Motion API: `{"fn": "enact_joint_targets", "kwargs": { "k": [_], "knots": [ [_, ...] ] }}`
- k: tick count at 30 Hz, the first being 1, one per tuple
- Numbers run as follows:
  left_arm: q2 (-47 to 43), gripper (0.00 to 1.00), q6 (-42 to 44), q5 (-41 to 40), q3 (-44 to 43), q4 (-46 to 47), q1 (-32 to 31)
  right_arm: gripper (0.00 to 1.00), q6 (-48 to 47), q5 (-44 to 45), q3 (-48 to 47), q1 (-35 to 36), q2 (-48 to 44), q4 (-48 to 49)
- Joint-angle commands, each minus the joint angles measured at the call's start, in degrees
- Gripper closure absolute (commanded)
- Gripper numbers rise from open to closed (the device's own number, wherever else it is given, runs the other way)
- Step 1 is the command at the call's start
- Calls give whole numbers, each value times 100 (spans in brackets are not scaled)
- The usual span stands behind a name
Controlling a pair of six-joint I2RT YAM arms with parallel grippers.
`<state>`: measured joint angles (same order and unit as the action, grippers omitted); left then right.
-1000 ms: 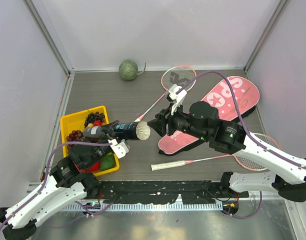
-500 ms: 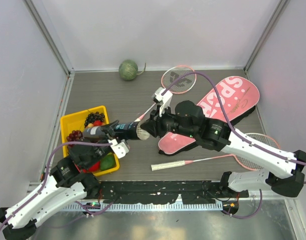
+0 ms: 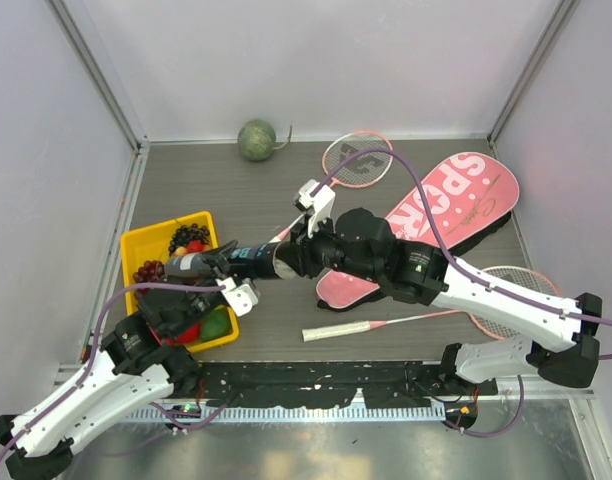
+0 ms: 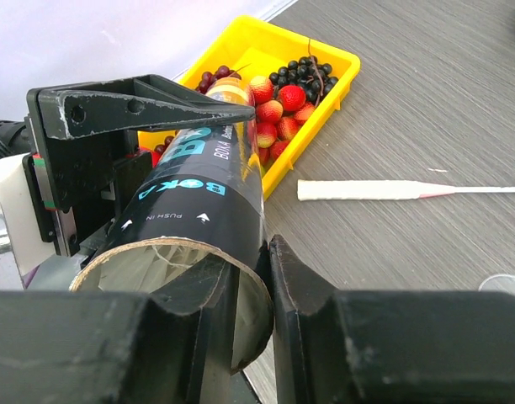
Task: Pack up the badminton gear
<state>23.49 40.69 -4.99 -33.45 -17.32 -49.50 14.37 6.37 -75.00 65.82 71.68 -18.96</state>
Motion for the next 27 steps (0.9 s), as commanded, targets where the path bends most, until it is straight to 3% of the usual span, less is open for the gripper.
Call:
{"fn": "enact_joint_targets", "kwargs": {
  "k": [1, 5, 9, 19, 27],
  "knots": [
    [-37, 100, 36, 69, -109, 634, -25, 74, 101, 171, 29, 53, 65, 446],
    [-37, 100, 1, 25, -126, 642, -25, 74, 145, 250, 100, 54, 39, 507],
    [-28, 100, 62, -98, -91, 642, -25, 66, 189, 347, 3, 54, -57, 358],
    [68, 100, 220, -291, -56, 625, -25, 57, 119, 241, -296, -8, -1103, -168],
    [-63, 100, 27, -151, -258, 379, -25, 57, 31, 145, 20, -1264, -1183, -363]
  ]
}}
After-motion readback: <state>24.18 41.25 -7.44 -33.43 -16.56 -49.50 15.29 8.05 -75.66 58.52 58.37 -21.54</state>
